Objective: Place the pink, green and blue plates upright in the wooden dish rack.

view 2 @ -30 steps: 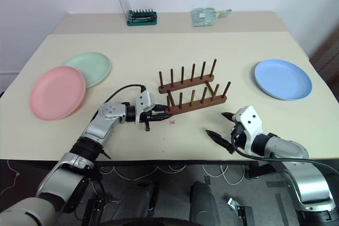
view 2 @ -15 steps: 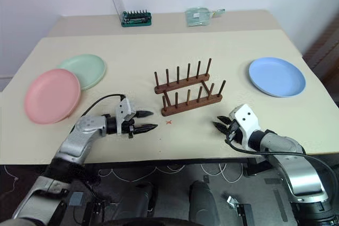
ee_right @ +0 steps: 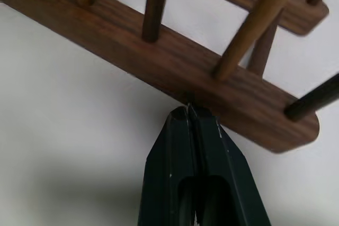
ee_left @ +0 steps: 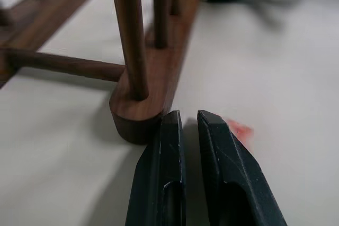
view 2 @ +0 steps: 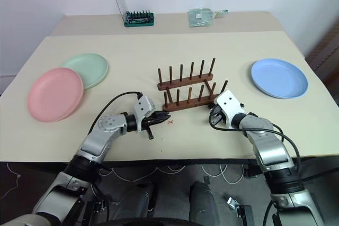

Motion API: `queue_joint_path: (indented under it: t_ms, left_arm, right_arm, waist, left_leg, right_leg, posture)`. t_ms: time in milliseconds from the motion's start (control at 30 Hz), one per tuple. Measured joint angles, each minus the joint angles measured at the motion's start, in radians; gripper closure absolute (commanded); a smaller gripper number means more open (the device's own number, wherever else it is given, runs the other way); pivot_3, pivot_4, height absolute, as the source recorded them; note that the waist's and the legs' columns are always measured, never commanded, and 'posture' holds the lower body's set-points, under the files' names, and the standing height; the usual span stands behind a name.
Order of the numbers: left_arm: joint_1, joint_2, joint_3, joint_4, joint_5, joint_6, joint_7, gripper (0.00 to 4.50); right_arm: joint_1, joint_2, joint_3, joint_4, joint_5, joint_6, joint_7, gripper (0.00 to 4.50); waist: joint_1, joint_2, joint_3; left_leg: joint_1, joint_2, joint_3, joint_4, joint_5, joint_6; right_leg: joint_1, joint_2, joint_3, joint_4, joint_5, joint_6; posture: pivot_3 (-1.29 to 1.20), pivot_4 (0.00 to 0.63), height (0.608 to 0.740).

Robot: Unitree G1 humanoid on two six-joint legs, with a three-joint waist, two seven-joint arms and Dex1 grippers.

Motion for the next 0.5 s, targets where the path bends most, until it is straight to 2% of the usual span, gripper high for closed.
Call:
queue_joint_path:
  t_ms: [133, 333, 500]
  left_arm:
    - [-0.025, 0.0, 0.021, 0.065, 0.025, -0.059, 0.075, 3.99]
    - [-0.02, 0.005, 0.039, 0.078, 0.025, -0.083, 0.105, 3.99]
    - [0.035, 0.048, 0.092, 0.011, -0.02, -0.049, 0.091, 3.99]
  right_arm:
    - [-0.043, 0.033, 0.021, 0.05, -0.031, -0.03, -0.014, 4.5]
    - [-0.052, 0.042, 0.023, 0.068, -0.057, -0.052, -0.019, 4.5]
    - [0.017, 0.003, 0.018, -0.027, -0.03, -0.048, 0.047, 4.5]
  waist:
    - [-0.015, 0.0, 0.0]
    - [-0.016, 0.001, -0.001]
    - [-0.018, 0.001, 0.0]
  left_leg:
    - [0.001, 0.0, 0.0, 0.0, 0.0, 0.0]
    - [0.002, 0.0, 0.0, -0.001, 0.0, 0.0]
    - [0.001, 0.0, 0.0, -0.002, 0.0, 0.0]
  right_leg:
    - [0.0, 0.0, 0.0, 0.001, 0.0, 0.0]
    - [0.0, 0.0, 0.0, 0.002, 0.0, 0.0]
    - [-0.001, 0.0, 0.0, 0.002, 0.0, 0.0]
  posture:
    - [0.0, 0.15, 0.74]
    - [0.0, 0.15, 0.74]
    - [0.0, 0.15, 0.74]
